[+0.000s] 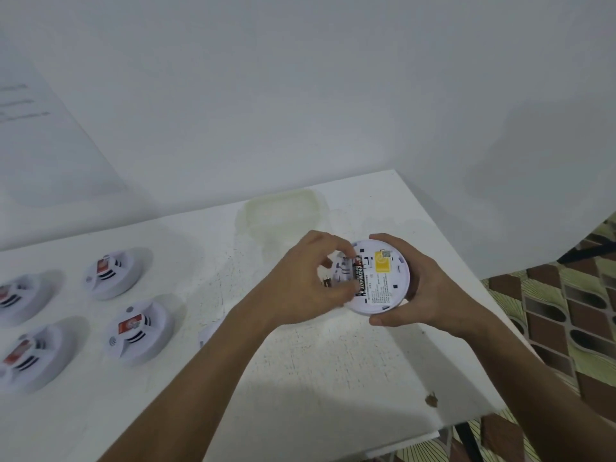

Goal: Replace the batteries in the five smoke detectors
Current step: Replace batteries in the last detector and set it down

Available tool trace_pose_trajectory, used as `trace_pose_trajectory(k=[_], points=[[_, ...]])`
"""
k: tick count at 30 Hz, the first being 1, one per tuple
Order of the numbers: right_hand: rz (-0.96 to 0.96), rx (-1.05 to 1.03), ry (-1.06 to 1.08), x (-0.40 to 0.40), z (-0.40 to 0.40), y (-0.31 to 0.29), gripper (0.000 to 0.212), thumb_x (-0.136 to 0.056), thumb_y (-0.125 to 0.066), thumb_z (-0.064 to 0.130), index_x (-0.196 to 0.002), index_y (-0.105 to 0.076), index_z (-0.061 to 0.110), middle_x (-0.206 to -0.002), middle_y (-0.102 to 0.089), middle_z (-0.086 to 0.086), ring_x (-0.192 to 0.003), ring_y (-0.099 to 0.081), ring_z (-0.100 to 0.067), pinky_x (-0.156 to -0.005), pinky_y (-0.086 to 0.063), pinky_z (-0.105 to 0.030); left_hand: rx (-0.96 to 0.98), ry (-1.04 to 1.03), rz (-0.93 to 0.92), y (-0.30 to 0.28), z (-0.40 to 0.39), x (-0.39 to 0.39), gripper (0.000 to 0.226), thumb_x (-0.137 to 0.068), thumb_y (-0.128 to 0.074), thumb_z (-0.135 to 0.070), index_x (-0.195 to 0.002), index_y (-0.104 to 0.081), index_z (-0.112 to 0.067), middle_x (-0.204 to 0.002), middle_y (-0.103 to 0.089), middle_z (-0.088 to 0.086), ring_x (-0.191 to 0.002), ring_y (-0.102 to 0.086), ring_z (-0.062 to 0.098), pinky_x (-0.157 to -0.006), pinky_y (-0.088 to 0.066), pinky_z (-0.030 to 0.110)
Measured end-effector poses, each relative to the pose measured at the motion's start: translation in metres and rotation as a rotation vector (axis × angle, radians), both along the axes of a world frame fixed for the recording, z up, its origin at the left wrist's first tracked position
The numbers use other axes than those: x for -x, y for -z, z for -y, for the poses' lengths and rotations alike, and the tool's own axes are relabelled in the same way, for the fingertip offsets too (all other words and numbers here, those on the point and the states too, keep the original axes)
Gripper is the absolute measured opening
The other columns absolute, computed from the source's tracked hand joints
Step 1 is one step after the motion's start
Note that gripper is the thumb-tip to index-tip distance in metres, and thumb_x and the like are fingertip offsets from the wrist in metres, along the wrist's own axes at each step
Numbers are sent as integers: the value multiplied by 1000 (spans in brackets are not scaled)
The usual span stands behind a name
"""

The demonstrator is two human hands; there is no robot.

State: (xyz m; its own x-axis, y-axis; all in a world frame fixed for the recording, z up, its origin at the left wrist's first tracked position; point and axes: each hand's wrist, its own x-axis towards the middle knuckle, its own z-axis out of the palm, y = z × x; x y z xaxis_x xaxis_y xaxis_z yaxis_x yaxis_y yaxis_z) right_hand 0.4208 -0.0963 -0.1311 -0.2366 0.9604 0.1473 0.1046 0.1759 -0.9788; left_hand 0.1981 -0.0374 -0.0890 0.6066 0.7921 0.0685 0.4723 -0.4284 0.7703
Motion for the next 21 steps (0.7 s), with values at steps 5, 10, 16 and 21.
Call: trace_pose_trajectory(k=[5,10,16,21], points=[[-13,-11,-11,6,-2,-3,96,-59,-93,5,-140,-48,31,-132,-60,1,-124,-58,-24,-84,-59,-30,65,28,-71,-9,0,5,39,-74,-78,-48,-101,-52,-51,-116,-54,-22,-91,-61,-2,-70,-55,17],[5,-57,47,13,-5,0,95,-56,-94,7,-138,-51,23,-126,-64,2,-118,-62,-23,-84,-57,-27,116,-20,-88,-10,1,4,40,-78,-80,-34,-103,-52,-46,-118,-53,-17,-98,-58,5,-74,-53,21],[53,-80,58,17,-4,-1,90,-52,-94,7,-132,-57,25,-117,-67,3,-109,-65,-20,-81,-57,-24,112,-44,-159,-9,4,-2,39,-79,-80,-28,-105,-51,-36,-116,-51,-11,-91,-56,5,-67,-45,16],[52,-61,69,15,-5,-1,89,-51,-93,5,-132,-57,15,-116,-68,1,-107,-66,-22,-81,-56,-26,107,-43,-149,-9,5,-4,33,-83,-77,-26,-91,-46,-31,-108,-49,-8,-87,-54,9,-63,-40,15]])
